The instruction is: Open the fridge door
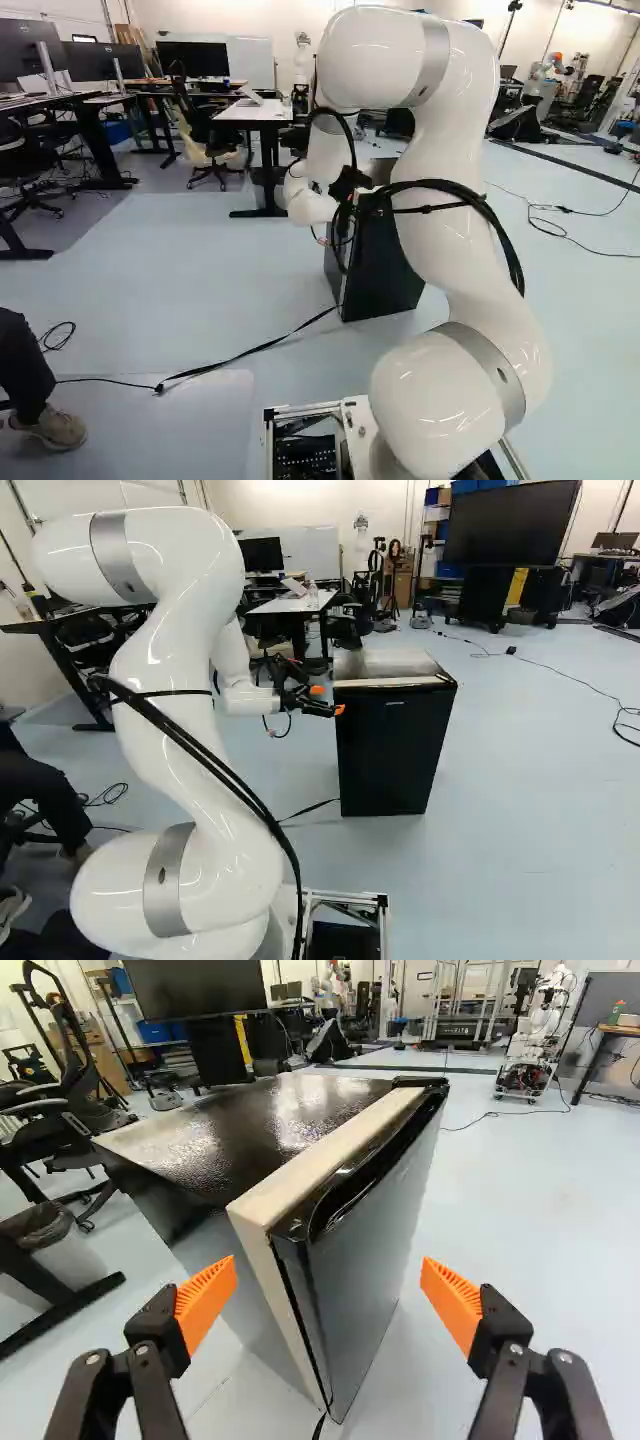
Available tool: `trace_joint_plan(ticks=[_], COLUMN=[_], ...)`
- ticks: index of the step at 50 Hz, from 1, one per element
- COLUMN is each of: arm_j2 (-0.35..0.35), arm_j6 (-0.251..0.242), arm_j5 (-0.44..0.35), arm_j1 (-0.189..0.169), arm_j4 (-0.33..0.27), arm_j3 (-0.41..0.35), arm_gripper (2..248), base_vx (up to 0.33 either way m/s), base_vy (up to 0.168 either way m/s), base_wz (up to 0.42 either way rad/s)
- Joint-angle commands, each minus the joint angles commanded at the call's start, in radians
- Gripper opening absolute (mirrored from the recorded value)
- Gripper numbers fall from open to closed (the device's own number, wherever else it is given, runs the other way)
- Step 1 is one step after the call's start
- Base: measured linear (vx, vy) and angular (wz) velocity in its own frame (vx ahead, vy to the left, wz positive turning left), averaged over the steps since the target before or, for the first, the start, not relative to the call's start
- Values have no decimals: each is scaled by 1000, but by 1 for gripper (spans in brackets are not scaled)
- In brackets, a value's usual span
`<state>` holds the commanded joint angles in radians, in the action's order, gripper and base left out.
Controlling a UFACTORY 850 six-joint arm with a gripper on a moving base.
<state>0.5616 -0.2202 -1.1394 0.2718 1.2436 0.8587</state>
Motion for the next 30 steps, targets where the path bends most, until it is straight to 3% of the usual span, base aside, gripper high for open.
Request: trace_joint_plan(ticks=[30], arm_j2=[7], arm_j6=[0], arm_j5=[0], arm_j1=[-13], arm_j4=[2], arm_j3=[10], arm_gripper=[247], base_vx=[0], base_vy=[0], base_wz=[0])
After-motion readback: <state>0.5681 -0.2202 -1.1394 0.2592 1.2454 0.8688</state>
